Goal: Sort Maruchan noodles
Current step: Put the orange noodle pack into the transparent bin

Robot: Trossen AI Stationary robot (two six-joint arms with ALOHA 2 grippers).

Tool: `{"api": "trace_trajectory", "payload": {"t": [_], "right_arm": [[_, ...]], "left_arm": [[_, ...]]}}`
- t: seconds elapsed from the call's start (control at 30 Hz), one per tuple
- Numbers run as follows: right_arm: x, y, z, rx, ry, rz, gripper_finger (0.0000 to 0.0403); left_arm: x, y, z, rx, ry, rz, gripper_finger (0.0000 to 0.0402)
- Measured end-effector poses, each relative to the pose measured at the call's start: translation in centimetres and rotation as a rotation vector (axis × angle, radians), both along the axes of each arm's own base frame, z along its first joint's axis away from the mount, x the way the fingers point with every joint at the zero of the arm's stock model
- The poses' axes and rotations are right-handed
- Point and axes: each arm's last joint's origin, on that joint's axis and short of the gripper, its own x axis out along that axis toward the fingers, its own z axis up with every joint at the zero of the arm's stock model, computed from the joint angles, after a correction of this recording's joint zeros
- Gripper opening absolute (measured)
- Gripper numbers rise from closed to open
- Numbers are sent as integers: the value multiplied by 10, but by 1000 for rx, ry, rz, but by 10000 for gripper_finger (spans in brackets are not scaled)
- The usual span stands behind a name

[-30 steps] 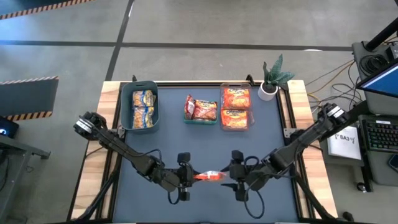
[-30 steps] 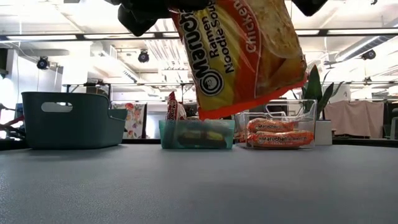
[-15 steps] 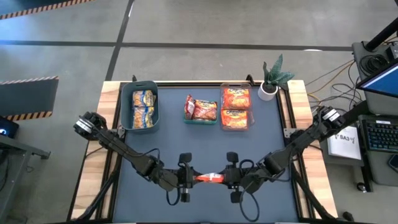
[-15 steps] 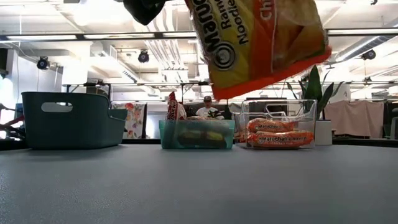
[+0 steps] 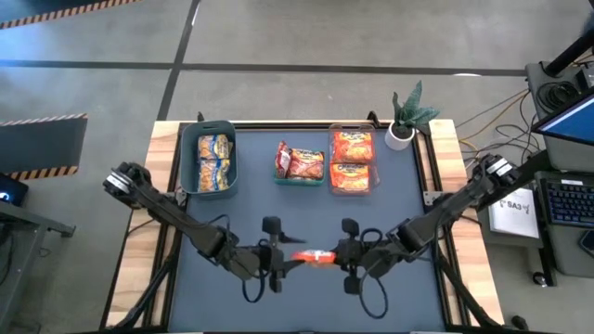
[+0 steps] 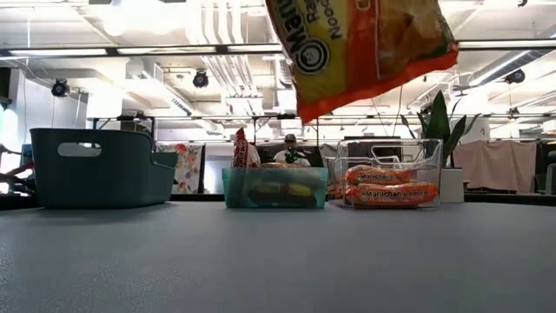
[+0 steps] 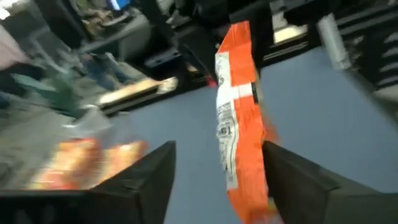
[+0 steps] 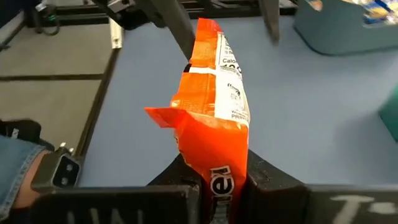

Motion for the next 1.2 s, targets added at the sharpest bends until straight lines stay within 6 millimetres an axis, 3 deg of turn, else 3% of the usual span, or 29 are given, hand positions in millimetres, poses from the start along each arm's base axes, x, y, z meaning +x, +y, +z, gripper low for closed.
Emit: {"api": "trace_trajectory", "payload": {"t": [0.13, 0.27, 0.43, 0.63, 0.77, 0.93, 1.03, 1.2], "right_arm": [[-8, -18, 12, 82, 25, -88, 29], [-18, -48, 26, 177, 78, -220, 29], [-34, -102, 58, 252, 50, -409, 29], [-61, -174, 80, 169, 169, -657, 29], [-70, -212, 71, 224, 280, -720, 29], [-76, -243, 54, 318, 299, -835, 29], [-79, -246, 44, 371, 190, -984, 29], [-82, -230, 19, 399, -58, -1148, 29]], "left_arm": [[-12, 10, 12, 99, 36, -3, 255], [-24, 25, 28, 133, 59, 33, 276], [-37, 43, 31, 168, 86, 94, 276], [-50, 65, 17, 205, 99, 174, 266], [-57, 81, 13, 201, 50, 211, 259], [-66, 95, 11, 189, 28, 246, 254], [-71, 98, 14, 167, 5, 257, 251], [-75, 100, 16, 162, -9, 268, 246]]}}
